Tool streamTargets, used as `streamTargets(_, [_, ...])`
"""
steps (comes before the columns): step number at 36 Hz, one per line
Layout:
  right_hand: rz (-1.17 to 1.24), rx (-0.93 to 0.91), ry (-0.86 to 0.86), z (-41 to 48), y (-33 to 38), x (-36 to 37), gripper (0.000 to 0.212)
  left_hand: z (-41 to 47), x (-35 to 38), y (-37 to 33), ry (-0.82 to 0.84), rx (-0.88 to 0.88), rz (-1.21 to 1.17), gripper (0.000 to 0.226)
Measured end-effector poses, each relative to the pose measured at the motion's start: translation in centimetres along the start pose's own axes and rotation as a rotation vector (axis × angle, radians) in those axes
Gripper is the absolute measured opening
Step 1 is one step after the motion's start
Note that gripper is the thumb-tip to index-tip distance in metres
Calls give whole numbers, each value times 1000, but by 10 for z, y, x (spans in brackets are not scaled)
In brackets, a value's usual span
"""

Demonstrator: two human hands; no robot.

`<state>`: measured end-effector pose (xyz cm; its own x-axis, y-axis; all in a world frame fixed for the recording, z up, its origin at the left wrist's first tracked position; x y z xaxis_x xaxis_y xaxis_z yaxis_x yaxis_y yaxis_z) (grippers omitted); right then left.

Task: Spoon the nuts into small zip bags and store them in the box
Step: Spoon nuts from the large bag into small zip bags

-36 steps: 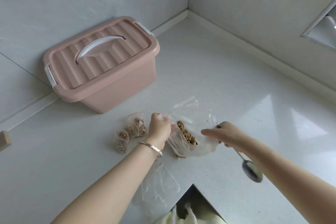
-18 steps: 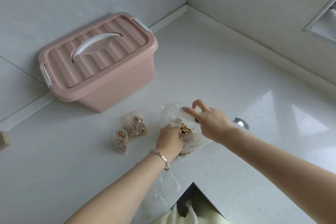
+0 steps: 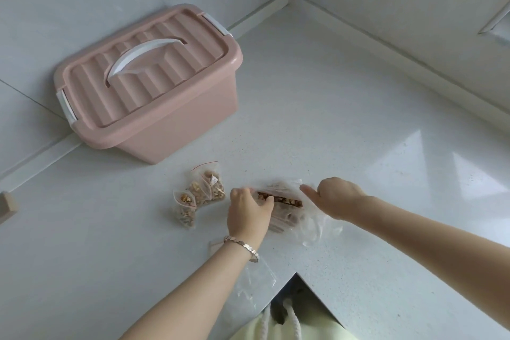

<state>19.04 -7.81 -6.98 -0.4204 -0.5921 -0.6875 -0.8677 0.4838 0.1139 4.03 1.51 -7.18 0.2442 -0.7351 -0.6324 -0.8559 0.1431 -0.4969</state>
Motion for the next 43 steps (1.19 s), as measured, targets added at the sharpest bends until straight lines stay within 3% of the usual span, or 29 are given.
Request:
streamTargets(4, [169, 62, -201, -8, -8, -6, 32, 4, 2, -8, -37, 29, -99, 45])
streamTargets(7, [96, -121, -318, -14, -2, -12, 8, 9, 9, -12, 41, 87, -90, 58])
streamTargets(12, [-59, -485, -355, -19, 17, -10, 14, 13, 15, -18, 182, 188, -46, 73])
streamTargets(15, [-197, -556, -207, -10, 28, -2, 20, 13, 17, -20, 267, 217, -23, 76])
streamTargets(21, [-145, -190, -53, 15, 13, 0, 64, 14, 18, -13, 316, 253, 138, 77])
streamTargets(24, [-195, -105, 73, 19, 1, 6, 85, 13, 16, -5, 324, 296, 262, 74])
streamTargets(28, [-285, -73, 164, 13, -2, 15, 90, 14, 14, 5, 393, 308, 432, 77])
streamTargets(34, [-267, 5, 152, 22, -1, 23, 107, 27, 6, 10, 403, 212, 379, 82])
streamTargets(39, [-121, 17, 121, 33, -3, 24, 111, 28, 14, 7, 508, 163, 430, 109])
streamTargets(43, [-50, 28, 111, 32, -5, 24, 107, 29, 17, 9, 367, 198, 568, 102])
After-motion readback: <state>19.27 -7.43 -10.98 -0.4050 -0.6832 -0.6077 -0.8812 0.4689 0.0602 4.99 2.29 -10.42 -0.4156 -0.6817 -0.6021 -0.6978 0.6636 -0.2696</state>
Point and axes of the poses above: each hand's wrist, its own z-axis towards the middle knuckle, its own x-axis out of the palm, y = z × x, the point moved 5 cm from there along z, towards the middle knuckle, and after that the axes turned 12 degrees about y, right-handed, at the moved point
